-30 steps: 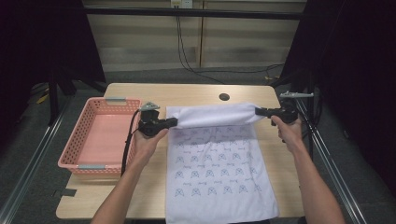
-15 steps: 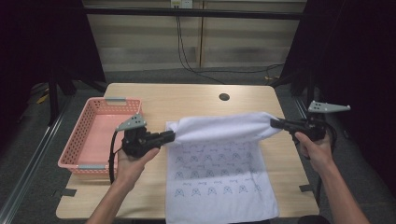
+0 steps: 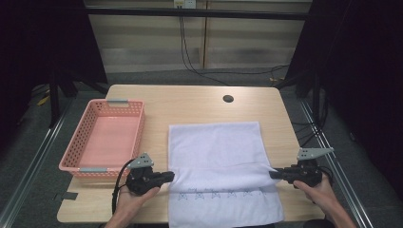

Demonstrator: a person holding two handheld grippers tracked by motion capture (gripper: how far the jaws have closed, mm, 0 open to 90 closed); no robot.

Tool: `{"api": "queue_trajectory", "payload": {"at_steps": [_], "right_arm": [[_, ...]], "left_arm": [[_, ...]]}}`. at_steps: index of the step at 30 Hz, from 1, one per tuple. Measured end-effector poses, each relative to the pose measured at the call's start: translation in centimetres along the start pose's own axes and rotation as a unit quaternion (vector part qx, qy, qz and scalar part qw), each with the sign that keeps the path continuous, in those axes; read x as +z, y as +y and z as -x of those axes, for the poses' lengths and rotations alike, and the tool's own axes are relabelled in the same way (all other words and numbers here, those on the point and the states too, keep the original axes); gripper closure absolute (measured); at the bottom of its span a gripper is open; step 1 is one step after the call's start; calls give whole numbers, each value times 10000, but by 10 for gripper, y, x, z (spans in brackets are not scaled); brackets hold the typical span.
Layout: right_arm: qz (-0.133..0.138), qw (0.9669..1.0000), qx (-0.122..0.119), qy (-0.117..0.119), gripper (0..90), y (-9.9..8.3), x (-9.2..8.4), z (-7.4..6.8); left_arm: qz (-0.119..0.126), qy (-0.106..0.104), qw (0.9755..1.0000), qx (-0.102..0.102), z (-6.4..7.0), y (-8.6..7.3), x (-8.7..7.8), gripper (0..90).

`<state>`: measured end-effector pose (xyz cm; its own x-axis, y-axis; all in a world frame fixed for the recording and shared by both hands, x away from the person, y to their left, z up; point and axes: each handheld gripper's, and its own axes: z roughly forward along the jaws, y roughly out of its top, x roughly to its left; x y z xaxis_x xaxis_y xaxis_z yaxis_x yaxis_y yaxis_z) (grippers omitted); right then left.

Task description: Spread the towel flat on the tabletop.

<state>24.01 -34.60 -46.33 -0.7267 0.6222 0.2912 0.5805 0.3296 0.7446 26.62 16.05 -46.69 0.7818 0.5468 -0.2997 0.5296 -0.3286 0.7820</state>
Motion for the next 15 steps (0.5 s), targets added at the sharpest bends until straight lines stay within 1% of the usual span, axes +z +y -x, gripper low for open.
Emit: {"api": "queue_trajectory", "payload": {"at_steps": [1, 2, 3, 4, 5, 6, 7, 8, 9, 10, 11, 12, 13, 14, 15], "right_arm": [[-60, 10000, -16, 35, 800, -6, -1, -3], [-74, 10000, -19, 50, 791, -8, -1, -4], [-72, 10000, 23, 63, 769, -10, 0, -4], [-72, 10000, 23, 63, 769, -10, 0, -4], [-137, 9999, -12, 89, 745, -12, 0, -5], [-147, 9999, -17, 89, 723, -12, 0, -6], [-194, 9998, -30, 82, 694, -12, 1, -6], [-194, 9998, -30, 82, 694, -12, 1, -6], [-176, 9998, 37, 31, 608, -10, 2, -2], [-176, 9998, 37, 31, 608, -10, 2, -2], [-229, 9997, 23, -100, 562, -6, 5, 1], [-229, 9997, 10, -86, 546, -4, 7, 3], [-235, 9996, 22, -134, 522, -1, 10, 5], [-235, 9996, 22, -134, 522, -1, 10, 5], [-287, 9994, -12, -206, 510, 7, 19, 10]], "left_arm": [[-66, -174, 9998, -69, -8, 5, 8, 693], [-66, -174, 9998, -69, -8, 5, 8, 667], [-276, 163, 9995, 14, -14, 11, 21, 628], [-276, 163, 9995, 14, -14, 11, 21, 598], [-332, 148, 9992, -152, -23, 15, 31, 553], [-332, 148, 9992, -152, -23, 15, 31, 519], [-485, 235, 9985, -105, -27, 15, 38, 496], [-485, 235, 9985, -105, -27, 15, 38, 500], [-581, 158, 9980, -195, -31, 12, 41, 498], [-581, 158, 9980, -195, -31, 12, 41, 508], [-657, 181, 9976, -110, -31, 10, 44, 536], [-708, 230, 9972, -103, -31, 10, 45, 544], [-708, 230, 9972, -103, -31, 10, 45, 556], [-759, 211, 9968, -100, -31, 10, 47, 556], [-874, 298, 9957, 67, -29, 9, 51, 671]]}}
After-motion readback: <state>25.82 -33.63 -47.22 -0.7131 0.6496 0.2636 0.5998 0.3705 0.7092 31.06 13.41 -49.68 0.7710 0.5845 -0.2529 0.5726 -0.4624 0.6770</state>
